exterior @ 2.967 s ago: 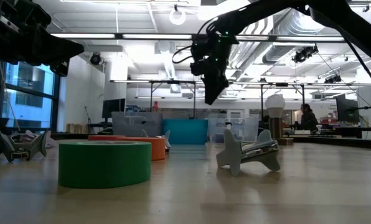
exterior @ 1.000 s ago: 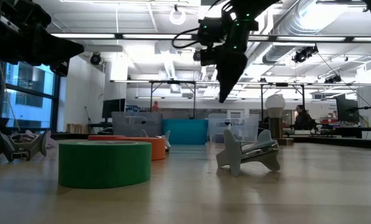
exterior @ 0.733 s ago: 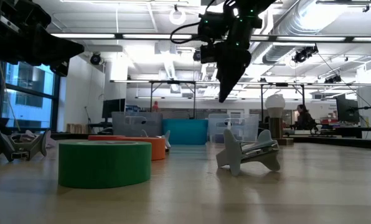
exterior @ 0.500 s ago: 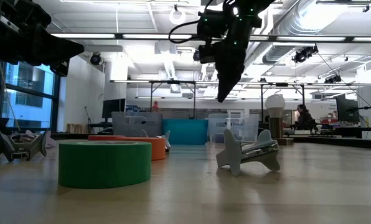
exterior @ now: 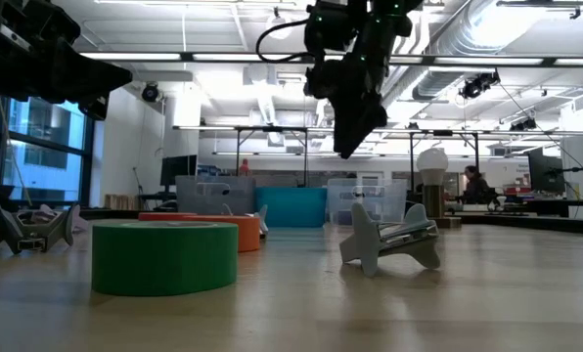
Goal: Pick and place Stapler, Stapler remover, tape
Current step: Put the bottom blue staple remover into the blue bin
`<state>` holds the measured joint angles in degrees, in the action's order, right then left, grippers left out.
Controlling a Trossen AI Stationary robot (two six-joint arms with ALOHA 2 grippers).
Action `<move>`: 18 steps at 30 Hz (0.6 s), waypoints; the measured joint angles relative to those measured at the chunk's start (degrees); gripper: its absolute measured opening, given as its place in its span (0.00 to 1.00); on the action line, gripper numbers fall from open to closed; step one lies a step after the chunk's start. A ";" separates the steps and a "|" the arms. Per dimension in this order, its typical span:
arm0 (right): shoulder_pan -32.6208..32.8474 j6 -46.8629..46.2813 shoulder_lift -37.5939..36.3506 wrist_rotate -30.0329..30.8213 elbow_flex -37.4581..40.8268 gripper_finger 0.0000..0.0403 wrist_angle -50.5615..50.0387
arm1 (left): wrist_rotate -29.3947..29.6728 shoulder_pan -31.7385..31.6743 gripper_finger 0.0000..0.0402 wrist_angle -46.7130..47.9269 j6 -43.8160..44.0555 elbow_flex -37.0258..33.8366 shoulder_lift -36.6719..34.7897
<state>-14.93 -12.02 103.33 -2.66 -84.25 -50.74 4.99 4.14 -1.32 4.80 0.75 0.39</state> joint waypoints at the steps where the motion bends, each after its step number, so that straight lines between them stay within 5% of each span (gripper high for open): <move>1: 0.19 -0.80 0.00 0.40 0.00 0.40 -0.04 | 0.01 0.00 0.01 0.01 0.00 0.00 0.00; 18: 5.68 -9.74 0.04 -0.77 4.59 0.40 3.05 | 0.00 0.00 0.01 0.02 0.00 0.00 -0.01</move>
<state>-9.25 -21.76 103.37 -3.43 -79.66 -47.69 4.99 4.14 -1.30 4.80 0.75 0.38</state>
